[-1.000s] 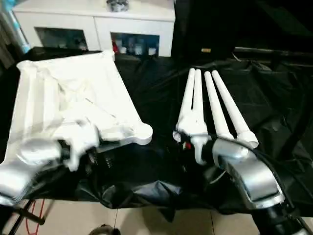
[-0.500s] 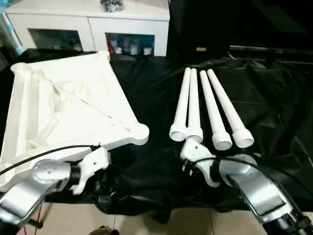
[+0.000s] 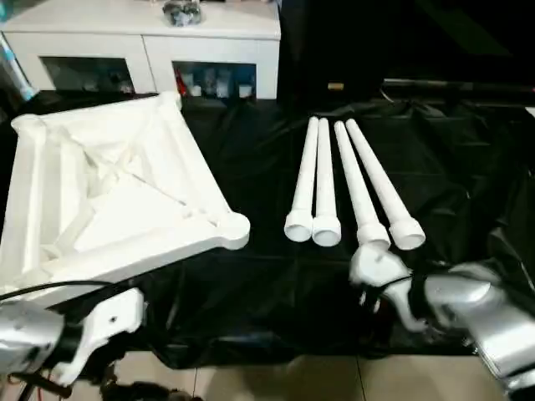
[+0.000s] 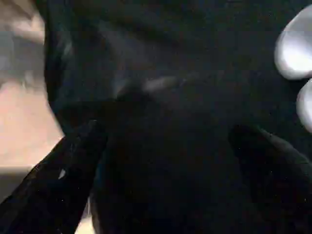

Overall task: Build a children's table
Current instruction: Move table base

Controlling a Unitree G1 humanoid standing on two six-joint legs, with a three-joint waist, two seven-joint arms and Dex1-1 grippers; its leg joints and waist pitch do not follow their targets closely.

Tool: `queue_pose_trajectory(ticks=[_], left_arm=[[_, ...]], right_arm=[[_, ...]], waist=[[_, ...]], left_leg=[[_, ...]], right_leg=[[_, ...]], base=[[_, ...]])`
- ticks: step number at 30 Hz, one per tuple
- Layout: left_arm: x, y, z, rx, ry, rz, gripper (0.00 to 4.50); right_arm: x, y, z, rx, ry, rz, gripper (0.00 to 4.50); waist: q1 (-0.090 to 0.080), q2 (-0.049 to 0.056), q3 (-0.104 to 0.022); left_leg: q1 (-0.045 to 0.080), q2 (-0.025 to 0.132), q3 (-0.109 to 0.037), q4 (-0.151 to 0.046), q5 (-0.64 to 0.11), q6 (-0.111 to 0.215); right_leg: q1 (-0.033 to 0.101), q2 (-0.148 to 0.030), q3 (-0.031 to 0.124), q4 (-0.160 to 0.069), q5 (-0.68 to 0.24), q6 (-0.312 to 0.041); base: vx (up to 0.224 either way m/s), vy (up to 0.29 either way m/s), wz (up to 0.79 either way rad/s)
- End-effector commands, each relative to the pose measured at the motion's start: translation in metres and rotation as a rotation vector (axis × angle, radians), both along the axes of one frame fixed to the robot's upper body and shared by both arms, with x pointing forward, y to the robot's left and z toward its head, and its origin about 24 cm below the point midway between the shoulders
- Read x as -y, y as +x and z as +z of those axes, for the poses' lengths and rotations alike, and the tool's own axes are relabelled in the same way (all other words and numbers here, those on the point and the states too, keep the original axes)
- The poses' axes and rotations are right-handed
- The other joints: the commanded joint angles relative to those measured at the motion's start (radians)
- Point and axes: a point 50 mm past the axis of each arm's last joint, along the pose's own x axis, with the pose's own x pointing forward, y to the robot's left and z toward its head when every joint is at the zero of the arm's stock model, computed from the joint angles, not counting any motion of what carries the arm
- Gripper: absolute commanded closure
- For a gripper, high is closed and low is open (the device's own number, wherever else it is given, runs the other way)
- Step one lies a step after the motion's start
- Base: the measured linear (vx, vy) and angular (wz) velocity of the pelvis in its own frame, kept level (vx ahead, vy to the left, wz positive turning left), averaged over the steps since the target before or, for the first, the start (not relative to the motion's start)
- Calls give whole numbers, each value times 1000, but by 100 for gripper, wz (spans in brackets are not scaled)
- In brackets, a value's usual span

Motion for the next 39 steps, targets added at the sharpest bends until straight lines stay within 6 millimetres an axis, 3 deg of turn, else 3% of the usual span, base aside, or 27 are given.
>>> queue_pose_trajectory(ticks=[1, 2, 4, 7, 10, 11, 12, 13, 15, 16, 18, 19, 20, 21, 26, 27, 33, 35, 37, 39], left_arm=[[0, 1, 13, 22, -28, 9, 9], [-1, 3, 17, 33, -49, 23, 9], [-2, 14, 33, 88, -125, 85, 9], [-1, 27, 40, 161, -174, 127, 9], [8, 45, 40, 245, -216, 178, 9], [12, 49, 39, 265, -218, 181, 9], [13, 51, 39, 274, -219, 181, 9], [15, 52, 39, 279, -220, 180, 9], [21, 56, 38, 285, -222, 187, 9], [21, 57, 38, 285, -223, 187, 9], [25, 60, 39, 291, -230, 185, 9], [30, 65, 40, 297, -244, 181, 9], [32, 67, 41, 298, -248, 181, 9], [34, 69, 41, 299, -252, 180, 9], [39, 72, 43, 298, -269, 169, 9], [41, 74, 45, 300, -277, 162, 9], [43, 81, 50, 327, -305, 186, 9], [43, 85, 53, 344, -323, 208, 9], [43, 85, 53, 345, -324, 211, 9], [42, 86, 53, 351, -314, 226, 9]], right_arm=[[-1, 7, 20, 52, 73, -11, 0], [-2, 10, 27, 72, 105, -18, 0], [-7, 19, 45, 128, 195, -44, 0], [-15, 31, 49, 180, 221, -117, 0], [-35, 68, 40, 214, 234, -400, 0], [-40, 78, 35, 201, 235, -482, 0], [-43, 83, 33, 188, 237, -524, 0], [-44, 86, 30, 176, 238, -556, 0], [-49, 97, 24, 151, 246, -646, 0], [-49, 98, 24, 149, 247, -653, 0], [-53, 106, 19, 136, 250, -716, 0], [-56, 118, 14, 113, 262, -796, 0], [-57, 124, 12, 99, 268, -833, 0], [-58, 130, 11, 90, 272, -871, 0], [-65, 142, 11, 53, 300, -920, 0], [-73, 151, 12, 22, 299, -931, 0], [-85, 162, 14, -7, 262, -923, 0], [-92, 165, 17, -20, 284, -900, 0], [-92, 166, 17, -20, 285, -898, 0], [-96, 168, 15, -20, 252, -914, 0]], waist=[[0, -4, -35], [2, -4, -36], [0, -4, -36], [-2, -2, -37], [-7, -3, -41], [-16, -3, -46], [-20, 6, -56], [-20, 6, -57], [-17, 4, -54], [-20, 7, -53], [-16, 6, -57], [-20, 10, -59], [-21, 8, -62], [-18, 10, -64], [-24, 13, -65], [-24, 16, -69], [-24, 14, -67], [-22, 8, -68], [-20, 12, -66], [-21, 2, -67]], left_leg=[[30, 49, -26, -85, -406, -10], [36, 49, -25, -82, -412, -15], [37, 43, -23, -79, -420, -21], [41, 41, -23, -81, -422, -45], [36, 36, -23, -82, -400, -61], [31, 32, -25, -82, -384, -79], [24, 33, -30, -84, -343, -95], [21, 34, -30, -85, -327, -96], [34, 35, -20, -80, -347, -86], [32, 31, -20, -78, -357, -87], [30, 32, -18, -76, -326, -87], [27, 31, -18, -75, -310, -88], [29, 28, -17, -72, -307, -96], [26, 31, -17, -71, -275, -94], [22, 28, -13, -68, -237, -83], [22, 29, -13, -65, -228, -82], [17, 29, -10, -62, -198, -67], [18, 31, -7, -61, -209, -63], [17, 33, -9, -63, -216, -61], [16, 33, -8, -63, -216, -59]], right_leg=[[6, -53, 28, -103, -380, -176], [3, -54, 29, -104, -376, -179], [1, -52, 28, -104, -386, -188], [-3, -48, 25, -103, -393, -181], [-4, -45, 26, -97, -359, -176], [-2, -46, 24, -92, -356, -179], [9, -45, 20, -81, -282, -180], [12, -44, 19, -78, -243, -179], [0, -40, 23, -85, -218, -180], [0, -43, 24, -86, -248, -186], [3, -44, 25, -85, -226, -182], [2, -46, 24, -80, -207, -194], [3, -44, 22, -80, -205, -204], [9, -43, 22, -75, -146, -205], [13, -38, 19, -68, -72, -220], [13, -41, 19, -63, -54, -227], [17, -38, 16, -59, -4, -244], [16, -40, 17, -60, -8, -252], [16, -40, 17, -59, -22, -247], [16, -42, 16, -60, -35, -250]], base=[[0, 0, 0], [0, 0, 0], [0, 0, 0], [0, 0, 0], [0, 0, 0], [0, 0, 0], [0, 0, 0], [0, 0, 0], [0, 0, 0], [0, 0, 0], [0, 0, 0], [0, 0, 0], [0, 0, 0], [0, 0, 0], [0, 0, 0], [0, 0, 0], [0, 0, 0], [0, 0, 0], [0, 0, 0], [0, 0, 0]])
